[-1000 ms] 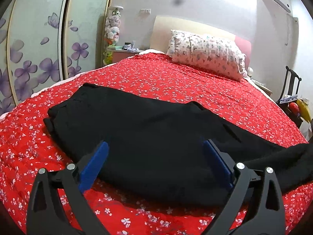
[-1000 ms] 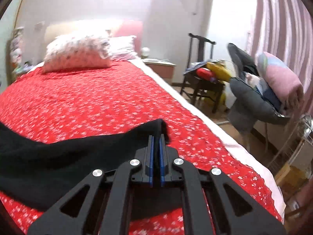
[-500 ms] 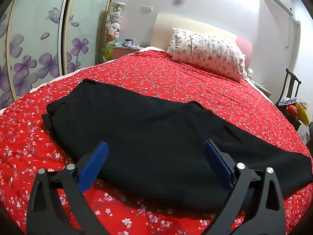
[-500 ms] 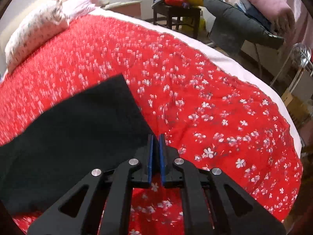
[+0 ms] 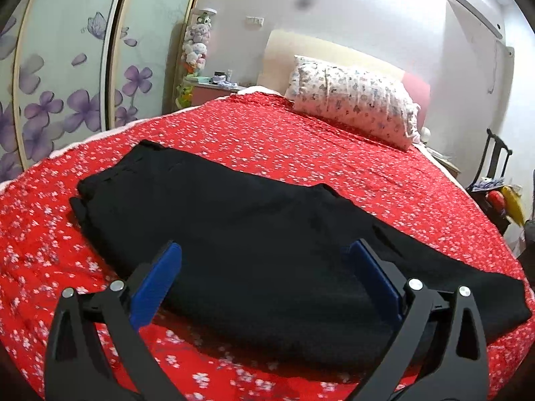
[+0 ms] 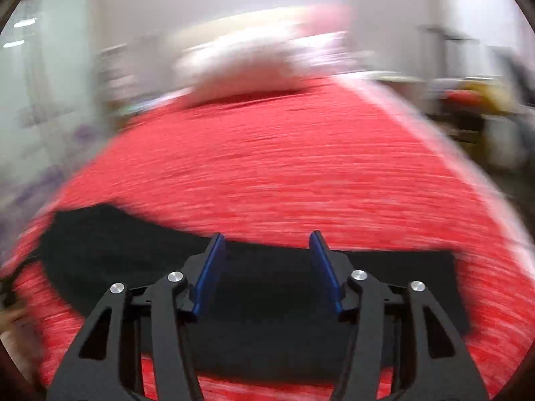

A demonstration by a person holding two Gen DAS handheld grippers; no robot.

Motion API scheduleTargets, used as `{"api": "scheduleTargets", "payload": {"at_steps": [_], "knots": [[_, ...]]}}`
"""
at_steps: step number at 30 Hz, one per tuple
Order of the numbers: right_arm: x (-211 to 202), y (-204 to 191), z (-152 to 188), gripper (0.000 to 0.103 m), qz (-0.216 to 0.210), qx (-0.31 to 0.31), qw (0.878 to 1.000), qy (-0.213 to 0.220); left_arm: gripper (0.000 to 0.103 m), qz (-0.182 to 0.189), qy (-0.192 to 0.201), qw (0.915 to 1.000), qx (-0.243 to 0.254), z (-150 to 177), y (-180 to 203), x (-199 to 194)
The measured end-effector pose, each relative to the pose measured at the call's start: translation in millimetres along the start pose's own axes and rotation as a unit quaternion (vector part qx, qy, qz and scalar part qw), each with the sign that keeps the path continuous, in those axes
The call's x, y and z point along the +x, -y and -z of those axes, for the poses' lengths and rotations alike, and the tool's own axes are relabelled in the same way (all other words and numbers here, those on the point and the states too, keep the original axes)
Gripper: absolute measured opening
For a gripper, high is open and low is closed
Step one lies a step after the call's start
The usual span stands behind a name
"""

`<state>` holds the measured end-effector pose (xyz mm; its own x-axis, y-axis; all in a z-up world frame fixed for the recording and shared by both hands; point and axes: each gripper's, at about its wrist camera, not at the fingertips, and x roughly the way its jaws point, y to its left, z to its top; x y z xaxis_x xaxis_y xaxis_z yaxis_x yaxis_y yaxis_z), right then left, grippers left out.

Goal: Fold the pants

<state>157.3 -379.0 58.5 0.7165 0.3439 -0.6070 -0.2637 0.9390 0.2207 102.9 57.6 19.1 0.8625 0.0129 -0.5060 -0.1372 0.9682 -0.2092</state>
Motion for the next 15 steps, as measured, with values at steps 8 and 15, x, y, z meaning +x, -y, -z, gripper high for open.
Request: {"api": "scheduleTargets", "payload": {"at_steps": [8, 15], "knots": [[161, -117, -48, 0.053, -0.132, -0.086, 0.983, -0.097, 0.101, 0.015, 0.014, 0.9997, -0.009, -6, 0, -1], [231, -177, -34, 0.053, -0.080, -0.226, 0.956, -0.167, 0.101, 0.022, -0.016, 0.9979, -0.058, -10, -28, 15]]}}
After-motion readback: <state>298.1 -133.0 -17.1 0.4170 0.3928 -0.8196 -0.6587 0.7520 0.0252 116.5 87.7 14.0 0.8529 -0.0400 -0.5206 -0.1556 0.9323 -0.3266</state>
